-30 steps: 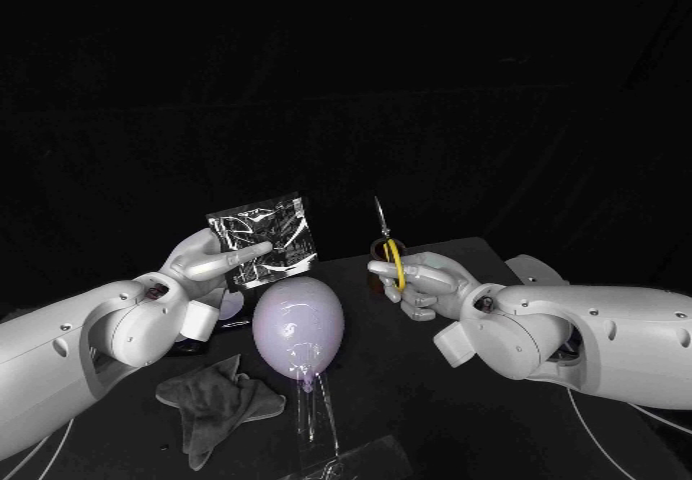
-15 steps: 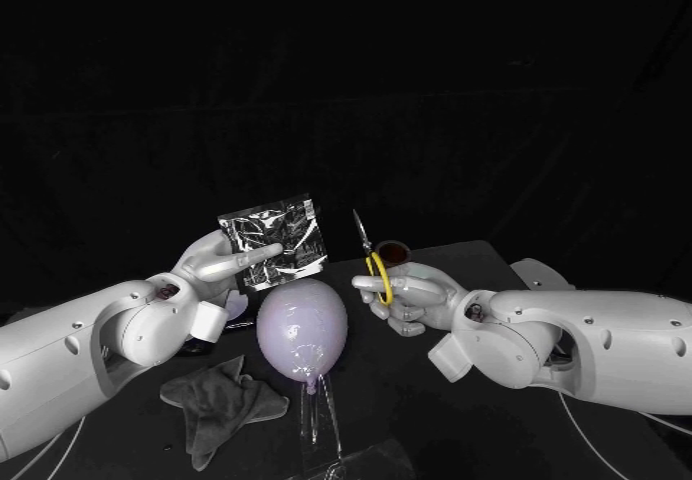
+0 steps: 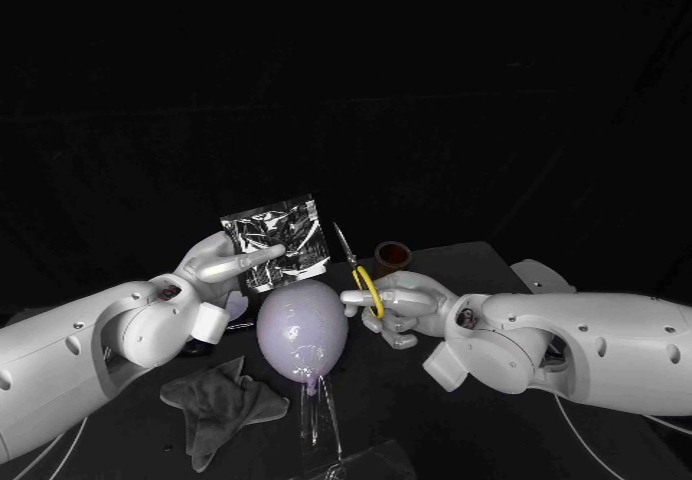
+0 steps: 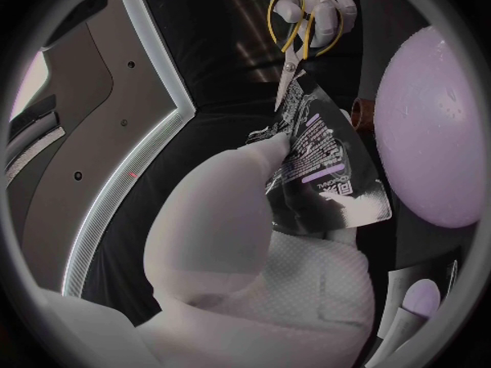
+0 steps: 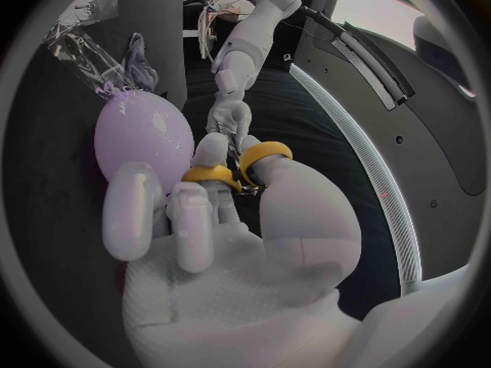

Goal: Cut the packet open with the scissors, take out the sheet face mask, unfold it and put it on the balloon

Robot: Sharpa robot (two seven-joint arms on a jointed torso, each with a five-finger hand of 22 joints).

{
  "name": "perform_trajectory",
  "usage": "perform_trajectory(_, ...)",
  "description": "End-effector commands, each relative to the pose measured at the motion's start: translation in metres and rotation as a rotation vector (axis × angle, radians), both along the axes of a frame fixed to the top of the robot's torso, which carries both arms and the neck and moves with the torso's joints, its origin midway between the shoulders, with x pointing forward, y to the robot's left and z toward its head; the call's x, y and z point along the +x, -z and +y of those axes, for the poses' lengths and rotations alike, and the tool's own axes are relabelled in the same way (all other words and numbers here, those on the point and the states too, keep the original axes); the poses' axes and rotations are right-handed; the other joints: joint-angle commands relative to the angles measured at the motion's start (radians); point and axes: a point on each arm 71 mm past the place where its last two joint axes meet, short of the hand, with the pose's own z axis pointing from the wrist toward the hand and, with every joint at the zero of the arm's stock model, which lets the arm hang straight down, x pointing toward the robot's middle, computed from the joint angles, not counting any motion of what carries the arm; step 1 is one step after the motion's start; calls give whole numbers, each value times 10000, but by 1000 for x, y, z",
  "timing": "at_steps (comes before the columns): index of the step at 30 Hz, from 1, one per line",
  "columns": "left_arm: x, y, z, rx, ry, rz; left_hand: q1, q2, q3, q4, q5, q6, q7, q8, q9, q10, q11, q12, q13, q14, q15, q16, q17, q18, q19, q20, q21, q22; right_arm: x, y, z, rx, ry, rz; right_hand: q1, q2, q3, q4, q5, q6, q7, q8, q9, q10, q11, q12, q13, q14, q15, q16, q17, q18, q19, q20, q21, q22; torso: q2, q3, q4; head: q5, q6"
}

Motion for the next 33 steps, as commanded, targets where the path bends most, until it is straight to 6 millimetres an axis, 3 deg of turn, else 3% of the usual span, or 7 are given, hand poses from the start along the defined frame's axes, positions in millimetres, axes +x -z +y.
perform_trajectory(1, -1, -2, -3, -223, 251, 46, -16, 91, 15, -77, 44, -12, 59, 31, 1213, 50, -22, 25, 0, -22, -65, -60, 15, 136, 2, -16, 24, -16, 2, 0, -3, -506, 560, -199, 1397, 74, 428, -648, 1095, 4532, -896, 10408, 6584, 2089, -1236, 7200, 3312, 549, -553, -1079, 558, 677, -1218, -402, -2856, 553, 3, 0, 3, -20, -7)
perform_trajectory(10, -1, -2, -1, -206, 197, 62, -15, 88, 17, -82, 44, -16, 59, 29, 1219, 46, -21, 25, 0, -25, -65, -62, 19, 137, 1, -17, 24, -16, 6, -1, -12, -858, 1748, -415, 996, 451, 1612, -686, 1176, 5124, -1108, 11363, 6899, 2425, -1418, 9775, 4629, 1053, -772, 285, 2627, -71, 565, -627, 1074, 1961, -9, -17, 9, -47, -32)
perform_trajectory(19, -1, -2, 0, -219, 169, 117, -12, 85, 20, -90, 45, -19, 60, 27, 1224, 42, -21, 25, -1, -28, -66, -64, 22, 138, 0, -18, 25, -16, 5, 4, -11, -632, 1057, 222, -1668, 708, 33, 2026, -134, 5124, -1179, 11363, 6899, 2425, -1481, 9775, 4629, 1053, -845, 285, 2627, -173, 770, -706, 1599, 2156, -2, -12, 7, -39, -38)
perform_trajectory(24, -1, -2, -1, -250, 212, 143, -12, 85, 20, -90, 45, -19, 60, 27, 1224, 42, -21, 25, -1, -28, -66, -64, 22, 138, 0, -18, 25, -16, 2, 5, -4, -337, 107, 539, 223, 756, 692, 731, -128, 5122, -1209, 11361, 6898, 2425, -1525, 9775, 4629, 1053, -870, 285, 2627, -179, 780, -737, 1647, 2171, 6, -8, 7, 17, 15)
perform_trajectory(28, -2, -2, -2, -306, 274, 185, -9, 84, 24, -95, 45, -22, 61, 26, 1228, 38, -20, 24, -1, -30, -67, -66, 25, 139, -1, -19, 25, -16, -1, 4, 3, -93, -569, 650, 351, 906, 861, 705, -98, 1569, -1083, 7906, 5055, 2425, -1451, 9775, 4629, 1053, -808, 285, 2627, -176, 761, -728, 1627, 2163, -3, -5, -7, 95, 39)
perform_trajectory(29, -2, -2, -3, -331, 310, 202, -9, 84, 24, -95, 45, -22, 61, 26, 1228, 38, -20, 24, -1, -30, -67, -66, 25, 139, -1, -19, 25, -16, -2, 4, 6, -18, -775, 642, -27, 613, 1055, 1052, -288, -2504, -393, 2936, 2403, 2425, -1093, 9775, 4629, 1053, -557, 285, 2627, -200, 760, -579, 1636, 2165, -1, -4, -2, 91, 41)
perform_trajectory(33, -3, -2, -4, -369, 408, 235, -9, 84, 24, -95, 45, -22, 61, 26, 1228, 38, -20, 24, -1, -30, -67, -66, 25, 139, -1, -19, 25, -16, -3, 3, 10, 88, -1122, 640, 110, -51, 996, 950, -137, -1908, 363, 392, 216, 2425, -213, 9775, 4629, 1053, 224, 285, 2627, -248, 774, -122, 1688, 2176, -2, -1, -1, 97, 48)
